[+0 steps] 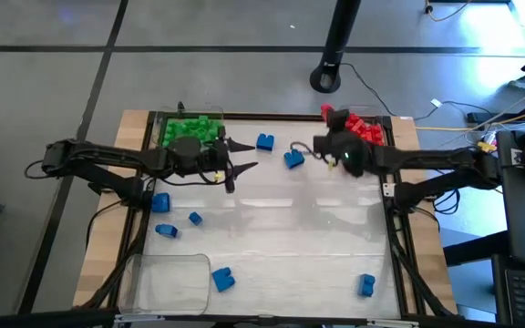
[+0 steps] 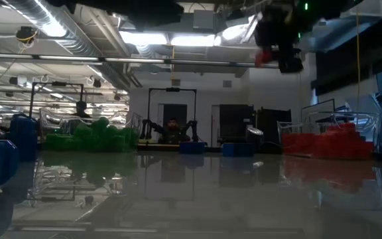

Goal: Sort blocks
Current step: Put the red game piece into the right transparent bin

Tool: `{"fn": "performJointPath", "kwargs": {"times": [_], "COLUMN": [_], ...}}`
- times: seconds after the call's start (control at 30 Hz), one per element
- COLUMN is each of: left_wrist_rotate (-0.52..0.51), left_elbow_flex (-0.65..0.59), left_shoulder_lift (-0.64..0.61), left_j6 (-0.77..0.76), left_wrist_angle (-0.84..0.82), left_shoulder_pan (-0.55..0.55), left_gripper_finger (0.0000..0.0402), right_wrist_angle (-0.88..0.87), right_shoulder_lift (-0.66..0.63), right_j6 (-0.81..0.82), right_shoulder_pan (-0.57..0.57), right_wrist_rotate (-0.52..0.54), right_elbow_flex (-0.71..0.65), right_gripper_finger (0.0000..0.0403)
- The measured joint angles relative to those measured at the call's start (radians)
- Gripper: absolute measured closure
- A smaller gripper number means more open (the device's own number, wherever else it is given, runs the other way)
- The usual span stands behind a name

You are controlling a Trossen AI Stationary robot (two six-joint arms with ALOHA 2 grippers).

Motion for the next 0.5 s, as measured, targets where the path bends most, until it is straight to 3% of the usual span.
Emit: {"fn": "performJointPath", "kwargs": {"times": [0.23, 0.5], "left_wrist_rotate": [0.0, 0.0], "left_elbow_flex": [-0.039, -0.039], "left_shoulder_lift": [0.0, -0.002], "left_j6": [0.039, 0.053], "left_wrist_angle": [-0.012, -0.034], "left_shoulder_pan": [-0.007, -0.007], "left_gripper_finger": [0.0203, 0.0203], "right_wrist_angle": [-0.323, -0.528], "right_shoulder_lift": [-0.001, -0.001], "right_j6": [0.332, 0.588], "right_shoulder_pan": [-0.285, -0.52], "right_wrist_rotate": [-0.33, -0.559], "right_elbow_flex": [0.0, 0.0], "right_gripper_finger": [0.0277, 0.0277]}}
